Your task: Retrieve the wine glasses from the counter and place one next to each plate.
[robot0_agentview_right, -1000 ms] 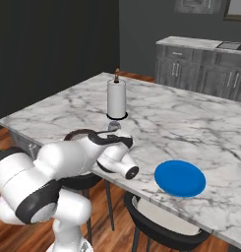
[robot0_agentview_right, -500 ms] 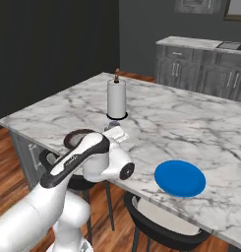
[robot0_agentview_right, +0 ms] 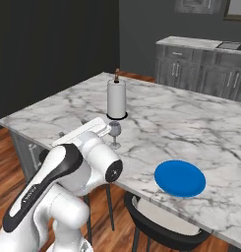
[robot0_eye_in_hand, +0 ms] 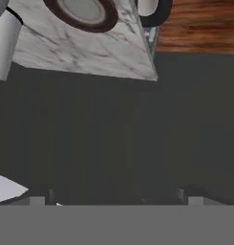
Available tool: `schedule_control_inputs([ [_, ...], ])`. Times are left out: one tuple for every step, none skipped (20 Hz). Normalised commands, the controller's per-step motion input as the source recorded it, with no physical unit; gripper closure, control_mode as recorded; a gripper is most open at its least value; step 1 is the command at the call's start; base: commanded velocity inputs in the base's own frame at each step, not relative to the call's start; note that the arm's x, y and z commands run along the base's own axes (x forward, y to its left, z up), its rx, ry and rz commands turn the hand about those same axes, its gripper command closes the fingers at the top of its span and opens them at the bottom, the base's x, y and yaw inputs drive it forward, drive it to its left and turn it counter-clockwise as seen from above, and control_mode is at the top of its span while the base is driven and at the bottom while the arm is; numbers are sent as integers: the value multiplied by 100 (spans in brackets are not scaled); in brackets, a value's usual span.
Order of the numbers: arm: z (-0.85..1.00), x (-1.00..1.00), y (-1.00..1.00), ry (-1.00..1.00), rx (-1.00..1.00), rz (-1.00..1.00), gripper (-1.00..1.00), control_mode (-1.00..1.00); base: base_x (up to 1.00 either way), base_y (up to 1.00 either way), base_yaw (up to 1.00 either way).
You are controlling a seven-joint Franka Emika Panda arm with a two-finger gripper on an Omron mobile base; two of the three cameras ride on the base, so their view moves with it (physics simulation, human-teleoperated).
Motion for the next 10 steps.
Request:
schedule_control_inputs([
  [74, -89, 9, -17, 0, 23, -100, -100, 0, 0, 0],
  [79, -94, 0, -18, 1, 24, -100, -100, 0, 0, 0],
  [78, -94, 1, -19, 1, 24, -100, -100, 0, 0, 0],
  [79, -96, 0, -19, 1, 24, -100, -100, 0, 0, 0],
  [74, -96, 11, -17, 1, 24, -100, -100, 0, 0, 0],
  [69, -100, 19, -18, 1, 25, -100, -100, 0, 0, 0],
  [64, -99, 25, -20, 0, 25, -100, -100, 0, 0, 0],
  [55, -100, 28, -22, 0, 24, -100, -100, 0, 0, 0],
  [39, -100, 33, -20, 1, 23, -100, -100, 0, 0, 0],
  [25, -100, 49, -17, 2, 23, -100, -100, 0, 0, 0],
])
